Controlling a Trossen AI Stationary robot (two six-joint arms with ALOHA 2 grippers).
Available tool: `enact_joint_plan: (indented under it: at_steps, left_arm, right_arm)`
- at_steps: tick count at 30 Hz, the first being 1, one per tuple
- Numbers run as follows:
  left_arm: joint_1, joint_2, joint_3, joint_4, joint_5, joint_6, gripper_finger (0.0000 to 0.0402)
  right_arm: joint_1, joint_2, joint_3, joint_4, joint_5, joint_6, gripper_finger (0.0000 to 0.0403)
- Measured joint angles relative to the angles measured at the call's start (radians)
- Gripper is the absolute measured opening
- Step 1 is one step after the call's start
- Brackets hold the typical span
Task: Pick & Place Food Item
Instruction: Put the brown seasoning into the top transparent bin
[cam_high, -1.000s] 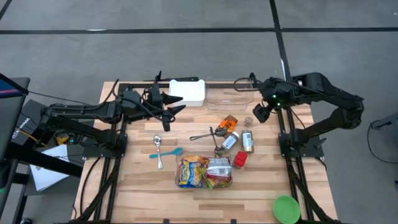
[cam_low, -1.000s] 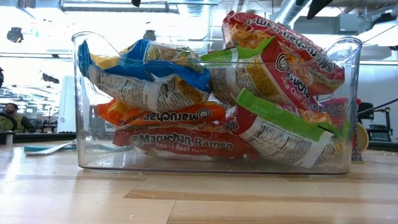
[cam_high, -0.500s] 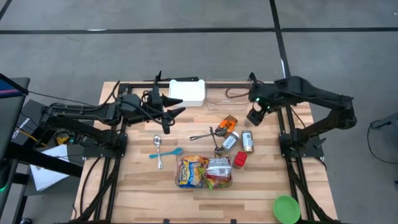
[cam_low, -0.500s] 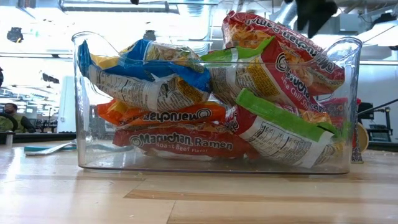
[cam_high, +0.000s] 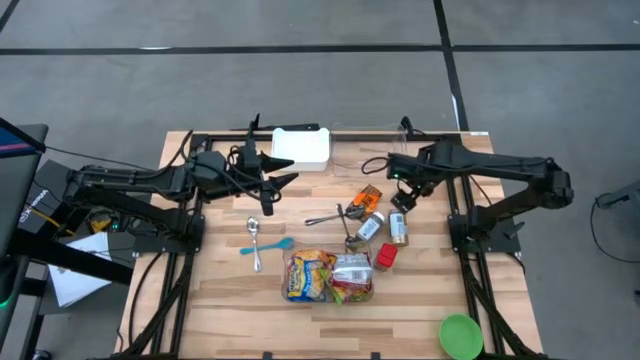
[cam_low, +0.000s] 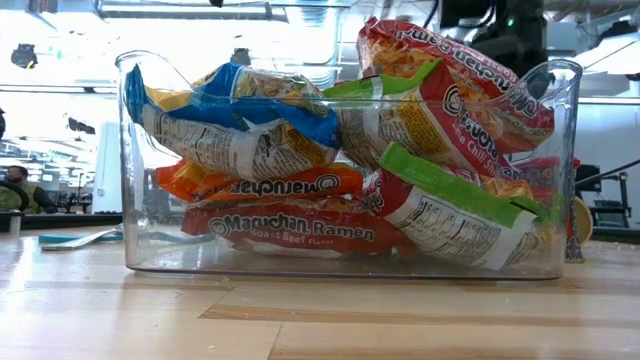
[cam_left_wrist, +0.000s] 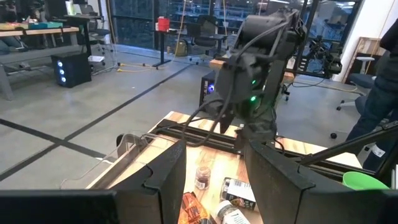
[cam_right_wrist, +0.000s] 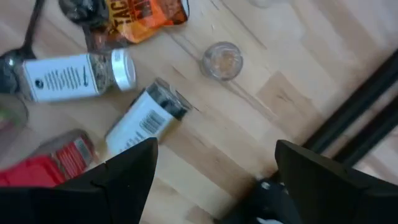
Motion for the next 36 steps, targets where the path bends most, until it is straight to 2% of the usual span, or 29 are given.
enact_joint_plan:
  at_steps: [16, 20, 31, 36]
  left_arm:
    - [0.0, 0.0, 0.0, 0.002, 0.0, -0.027, 0.0159]
    - [0.0, 0.0, 0.0, 0.002, 0.0, -0.027, 0.0159]
    - [0.002, 0.0, 0.0, 0.003, 0.0, -0.027, 0.0159]
    - [0.002, 0.0, 0.0, 0.004, 0.0, -0.039, 0.0159]
  right_arm:
    - [-0.135, 0.0, -0.175, 0.265, -0.03, 0.115, 0.032]
    - [-0.152, 0.003, -0.206, 0.284, -0.029, 0.134, 0.032]
    - [-0.169, 0.175, -0.217, 0.358, -0.029, 0.084, 0.032]
    - [-0.163, 0.207, -0.217, 0.374, -0.029, 0.055, 0.032]
